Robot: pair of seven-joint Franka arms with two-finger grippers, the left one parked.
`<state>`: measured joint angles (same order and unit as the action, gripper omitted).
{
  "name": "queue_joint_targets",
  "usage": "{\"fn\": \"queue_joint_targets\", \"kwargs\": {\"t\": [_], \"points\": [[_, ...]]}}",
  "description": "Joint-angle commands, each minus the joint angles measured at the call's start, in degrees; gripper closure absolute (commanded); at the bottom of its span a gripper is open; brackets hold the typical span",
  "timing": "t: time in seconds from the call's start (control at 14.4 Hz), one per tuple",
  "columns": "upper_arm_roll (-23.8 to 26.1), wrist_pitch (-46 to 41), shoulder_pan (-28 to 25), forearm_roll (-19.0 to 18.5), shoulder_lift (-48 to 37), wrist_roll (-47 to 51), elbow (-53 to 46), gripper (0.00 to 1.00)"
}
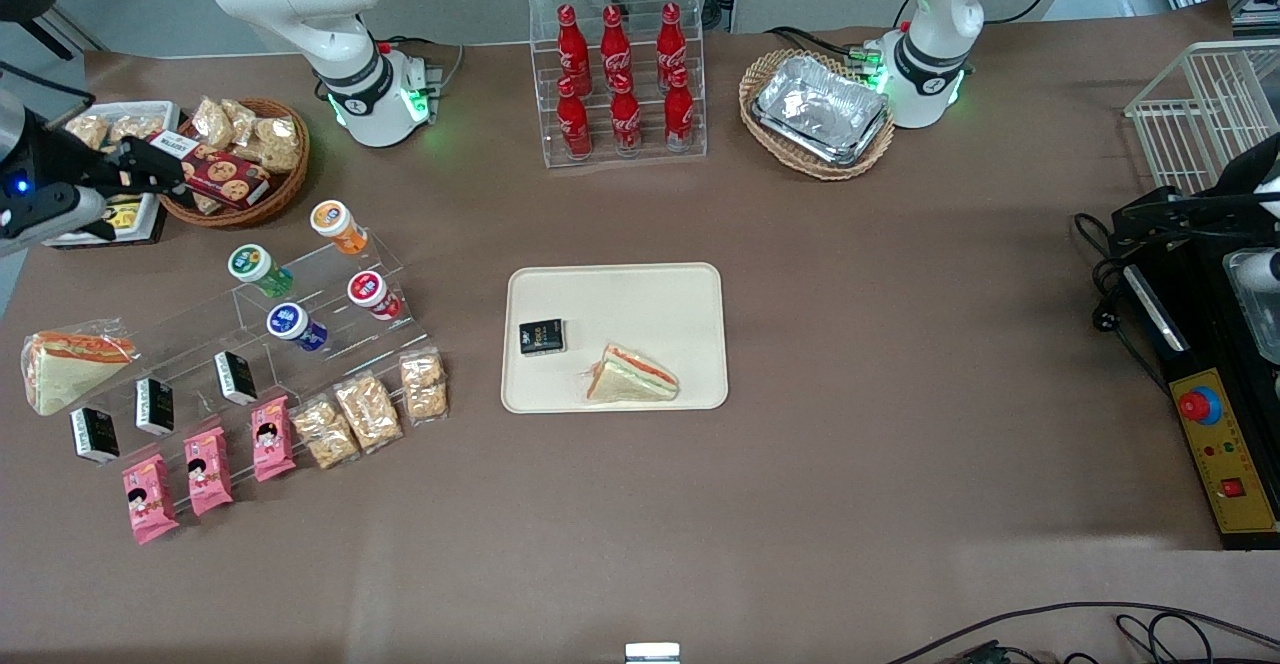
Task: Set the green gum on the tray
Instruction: 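Move the right gripper toward the green-labelled round bottle on the acrylic stand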
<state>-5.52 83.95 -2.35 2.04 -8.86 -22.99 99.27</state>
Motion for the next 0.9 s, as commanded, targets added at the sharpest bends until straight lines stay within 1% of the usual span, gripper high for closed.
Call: {"fn": "queue_joint_targets", "kwargs": {"t": [0.0,0.28,0.48,0.83], "points": [[-0.5,4.4,0.1,-1.1,-8.6,-2.1,10.9,0.00],[-1.5,11.3,0.1,-2.4,-13.3,-5.1,19.8,0.00],[-1.5,18.2,0.1,-4.2,-14.3,-5.8,25.6,0.00],[-4.1,32.2,0.1,-4.4,-15.0,-8.6,36.7,0.00]]}}
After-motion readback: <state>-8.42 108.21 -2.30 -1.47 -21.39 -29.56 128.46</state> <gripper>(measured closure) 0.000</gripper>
